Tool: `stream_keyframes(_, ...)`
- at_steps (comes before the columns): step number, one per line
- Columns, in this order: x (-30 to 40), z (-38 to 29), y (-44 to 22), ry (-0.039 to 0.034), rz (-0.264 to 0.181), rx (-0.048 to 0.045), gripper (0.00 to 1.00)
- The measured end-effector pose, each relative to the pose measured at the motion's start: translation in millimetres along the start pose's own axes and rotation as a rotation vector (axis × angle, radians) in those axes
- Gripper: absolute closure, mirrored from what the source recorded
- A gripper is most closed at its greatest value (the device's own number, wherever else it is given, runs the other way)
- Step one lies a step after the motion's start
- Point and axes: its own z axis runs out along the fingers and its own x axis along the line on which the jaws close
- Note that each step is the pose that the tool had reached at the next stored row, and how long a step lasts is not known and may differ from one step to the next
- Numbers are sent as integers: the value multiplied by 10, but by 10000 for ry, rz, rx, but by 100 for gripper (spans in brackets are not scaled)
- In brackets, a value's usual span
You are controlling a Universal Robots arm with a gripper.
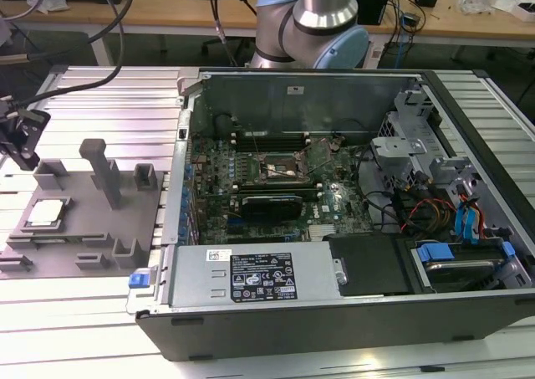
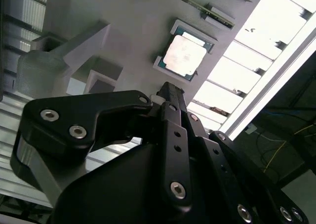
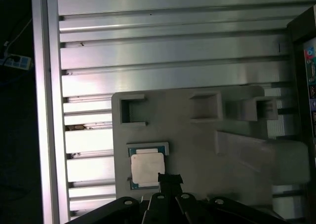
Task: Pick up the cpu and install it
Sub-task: 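Pick up the cpu and move it towards the insertion slot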
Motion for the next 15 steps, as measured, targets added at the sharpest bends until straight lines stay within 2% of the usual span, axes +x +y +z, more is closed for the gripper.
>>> stream_keyframes(5,15,49,-3,0,0,-1,89)
stream_keyframes(15,77,213,-21,-1,0,-1,89)
